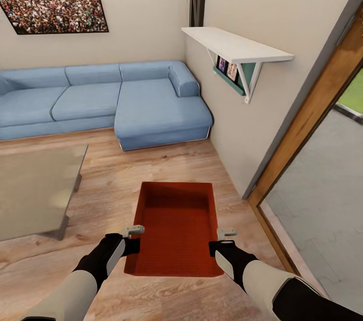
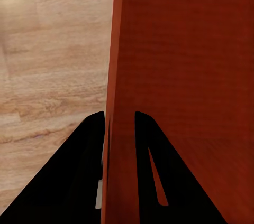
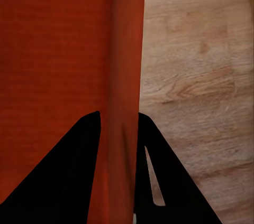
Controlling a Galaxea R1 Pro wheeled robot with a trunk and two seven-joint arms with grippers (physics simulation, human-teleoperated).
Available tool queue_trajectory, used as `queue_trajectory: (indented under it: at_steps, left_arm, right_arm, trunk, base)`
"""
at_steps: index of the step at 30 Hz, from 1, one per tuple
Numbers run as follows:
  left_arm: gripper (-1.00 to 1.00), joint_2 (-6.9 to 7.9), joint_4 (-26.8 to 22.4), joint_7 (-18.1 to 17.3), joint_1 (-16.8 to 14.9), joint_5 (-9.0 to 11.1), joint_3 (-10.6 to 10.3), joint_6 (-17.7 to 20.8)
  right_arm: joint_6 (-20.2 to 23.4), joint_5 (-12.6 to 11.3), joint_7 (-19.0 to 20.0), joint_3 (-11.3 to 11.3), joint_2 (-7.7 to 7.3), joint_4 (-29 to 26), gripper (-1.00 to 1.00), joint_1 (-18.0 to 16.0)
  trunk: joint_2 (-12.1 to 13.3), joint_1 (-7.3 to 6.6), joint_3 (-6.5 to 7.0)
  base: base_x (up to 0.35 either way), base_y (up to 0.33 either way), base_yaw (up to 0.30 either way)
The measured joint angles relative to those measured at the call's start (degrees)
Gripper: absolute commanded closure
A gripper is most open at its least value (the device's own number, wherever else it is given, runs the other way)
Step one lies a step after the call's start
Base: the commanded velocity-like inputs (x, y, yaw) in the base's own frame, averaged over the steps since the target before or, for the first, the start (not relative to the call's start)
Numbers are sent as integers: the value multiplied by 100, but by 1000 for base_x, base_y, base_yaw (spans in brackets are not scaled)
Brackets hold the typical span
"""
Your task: Move the two storage containers from the living room to the garage. In the garage, place one container on the floor and stack the other container on top of it (either order is fine).
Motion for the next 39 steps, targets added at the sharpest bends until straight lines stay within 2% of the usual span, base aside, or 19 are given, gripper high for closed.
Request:
queue_trajectory:
  at_steps: [39]
  left_arm:
    - [100, -4, 0, 0, 0, -2, 1, -9]
  right_arm:
    - [1, -3, 0, 7, -6, -10, 100, 0]
  trunk:
    - [1, 0, 349]
  base:
    - [0, 0, 0]
